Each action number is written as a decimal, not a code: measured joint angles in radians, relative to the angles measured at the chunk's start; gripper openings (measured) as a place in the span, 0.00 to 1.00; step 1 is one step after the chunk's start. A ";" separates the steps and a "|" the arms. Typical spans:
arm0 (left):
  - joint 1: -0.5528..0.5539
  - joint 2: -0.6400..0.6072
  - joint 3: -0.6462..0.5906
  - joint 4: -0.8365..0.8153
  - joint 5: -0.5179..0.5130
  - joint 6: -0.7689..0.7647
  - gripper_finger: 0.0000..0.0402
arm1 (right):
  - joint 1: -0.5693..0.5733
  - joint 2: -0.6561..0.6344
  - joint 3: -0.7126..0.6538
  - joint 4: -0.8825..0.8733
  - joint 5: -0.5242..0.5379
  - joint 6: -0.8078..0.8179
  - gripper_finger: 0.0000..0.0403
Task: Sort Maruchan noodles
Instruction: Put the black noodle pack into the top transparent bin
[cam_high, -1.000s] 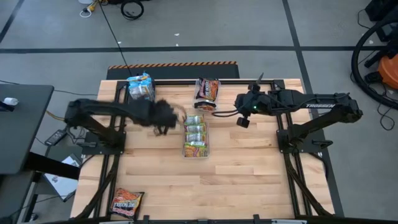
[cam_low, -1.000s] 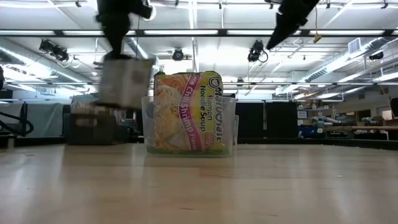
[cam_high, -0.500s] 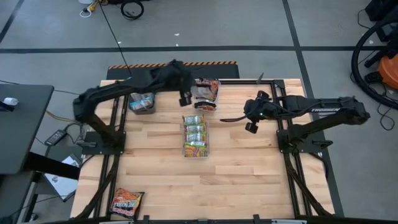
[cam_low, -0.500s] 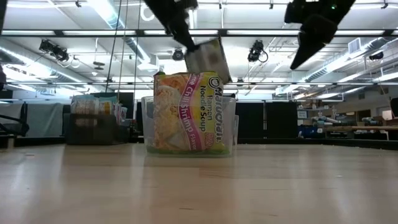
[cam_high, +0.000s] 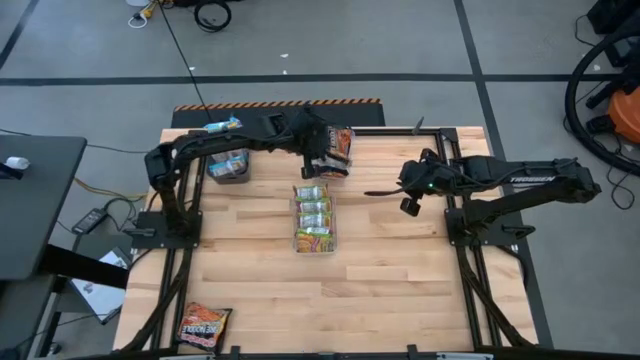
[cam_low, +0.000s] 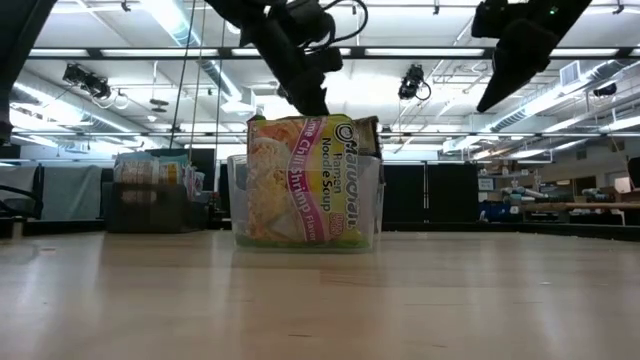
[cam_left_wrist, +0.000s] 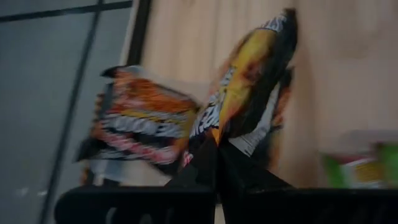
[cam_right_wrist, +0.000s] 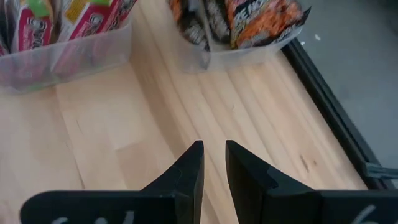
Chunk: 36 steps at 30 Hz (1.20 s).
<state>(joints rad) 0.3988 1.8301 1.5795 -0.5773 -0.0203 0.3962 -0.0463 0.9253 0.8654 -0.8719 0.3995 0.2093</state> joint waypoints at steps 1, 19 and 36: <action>-0.001 0.000 0.000 -0.001 0.018 -0.028 0.02 | 0.000 0.000 0.000 0.008 0.008 -0.002 0.18; 0.048 0.025 0.003 -0.013 0.044 -0.202 0.21 | -0.118 0.168 0.000 0.359 0.078 -0.230 0.18; -0.420 -0.285 0.102 -0.758 0.111 -0.756 0.29 | -0.254 0.312 0.000 0.603 -0.015 -0.416 0.18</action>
<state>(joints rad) -0.0209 1.5455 1.6813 -1.3358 0.0903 -0.3602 -0.3006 1.2369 0.8654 -0.2686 0.3849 -0.2071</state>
